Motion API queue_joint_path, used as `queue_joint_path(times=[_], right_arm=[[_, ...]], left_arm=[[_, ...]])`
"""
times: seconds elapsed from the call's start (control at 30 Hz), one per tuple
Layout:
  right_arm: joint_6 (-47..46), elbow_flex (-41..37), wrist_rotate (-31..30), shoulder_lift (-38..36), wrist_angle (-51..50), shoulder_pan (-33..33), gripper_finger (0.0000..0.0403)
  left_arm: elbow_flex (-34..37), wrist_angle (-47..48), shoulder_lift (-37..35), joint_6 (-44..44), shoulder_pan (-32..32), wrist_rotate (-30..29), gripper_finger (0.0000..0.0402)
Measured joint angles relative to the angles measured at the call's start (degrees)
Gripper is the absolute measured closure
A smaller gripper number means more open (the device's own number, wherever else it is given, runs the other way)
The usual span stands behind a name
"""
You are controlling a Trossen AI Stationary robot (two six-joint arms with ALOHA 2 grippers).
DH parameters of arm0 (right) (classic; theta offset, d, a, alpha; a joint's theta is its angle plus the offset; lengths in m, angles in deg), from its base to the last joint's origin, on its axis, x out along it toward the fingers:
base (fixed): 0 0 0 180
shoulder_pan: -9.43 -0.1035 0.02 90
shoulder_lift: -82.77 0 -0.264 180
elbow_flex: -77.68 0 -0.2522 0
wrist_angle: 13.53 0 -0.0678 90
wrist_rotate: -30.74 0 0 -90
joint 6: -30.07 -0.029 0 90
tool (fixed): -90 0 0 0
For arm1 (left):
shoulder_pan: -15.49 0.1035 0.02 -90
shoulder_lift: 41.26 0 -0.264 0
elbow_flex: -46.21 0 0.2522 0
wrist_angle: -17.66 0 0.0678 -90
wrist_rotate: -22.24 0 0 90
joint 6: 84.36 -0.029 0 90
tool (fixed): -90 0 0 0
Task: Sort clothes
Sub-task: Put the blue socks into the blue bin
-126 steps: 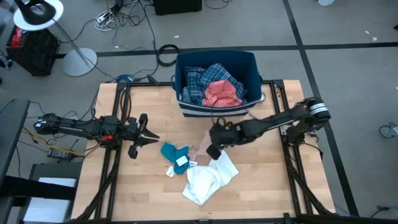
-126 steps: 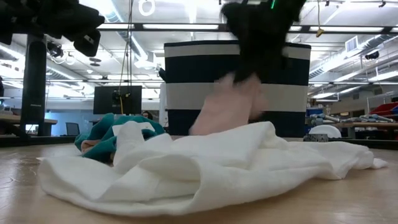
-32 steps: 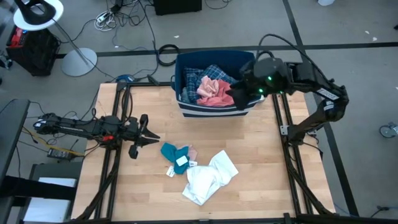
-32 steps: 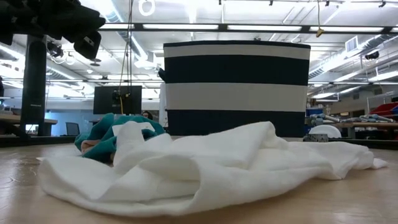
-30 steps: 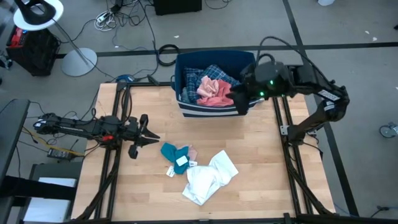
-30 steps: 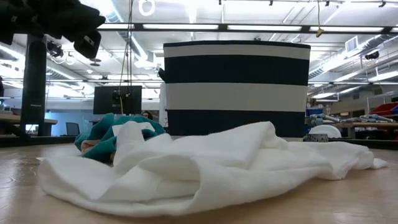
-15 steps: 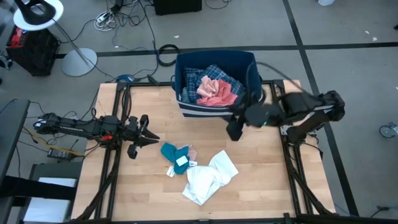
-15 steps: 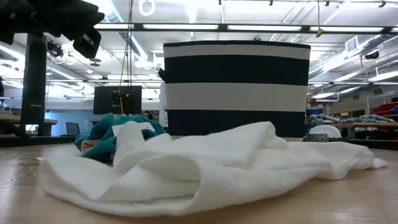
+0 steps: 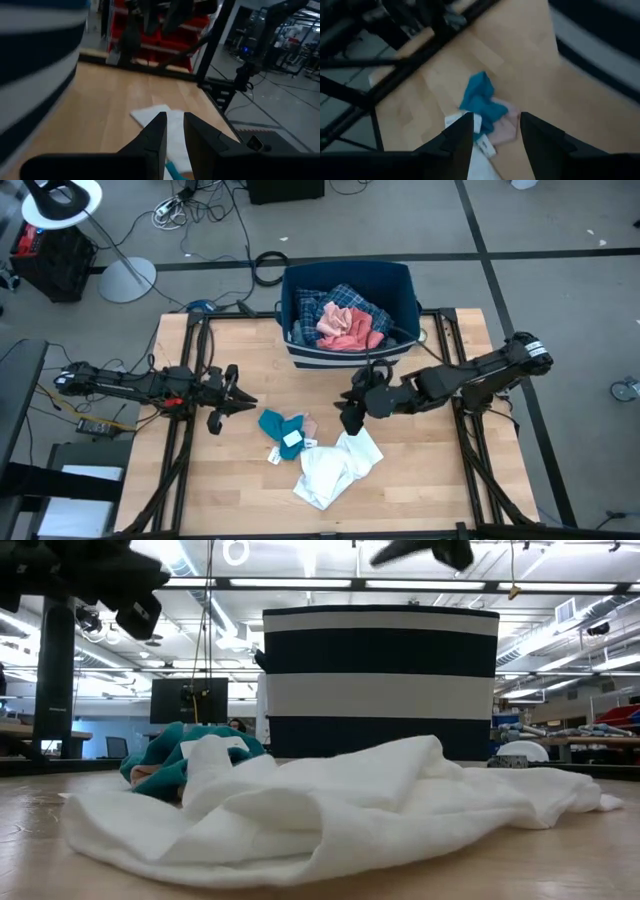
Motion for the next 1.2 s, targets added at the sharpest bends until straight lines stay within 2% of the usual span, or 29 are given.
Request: queue_joint_path(times=[0.17, 0.47, 0.6, 0.77, 0.93, 1.07, 1.2], right_arm=[[-3.8, -1.1, 0.8, 0.0, -5.8, -0.3, 0.0238], [-3.9, -1.2, 0.9, 0.0, -16.4, -3.1, 0.0238], [-4.1, -1.2, 0.9, 0.0, -18.2, -4.8, 0.0238], [-6.6, -1.2, 0.9, 0.0, -19.3, -6.1, 0.0238], [-9.3, -1.2, 0.9, 0.0, -20.6, -7.0, 0.0238], [-11.3, -1.2, 0.9, 0.0, -20.9, -7.2, 0.0238], [-12.0, -1.2, -0.1, 0.0, -20.9, -7.1, 0.0238]], left_arm=[[-2.4, 4.1, 0.4, 6.8, 0.0, -0.9, 0.0332], [-10.7, 17.1, 5.4, 8.6, 0.0, -3.1, 0.0345], [-11.3, 11.2, 7.6, 12.4, 0.0, -1.6, 0.0348], [-11.3, 7.2, 9.5, 11.0, 0.4, -2.6, 0.0346], [-11.3, 8.3, 12.3, 12.9, 0.5, -1.1, 0.0318], [-11.2, 10.5, 16.1, 14.7, 0.5, 3.2, 0.0273], [-11.2, 10.8, 19.8, 16.1, 0.4, 5.1, 0.0229]])
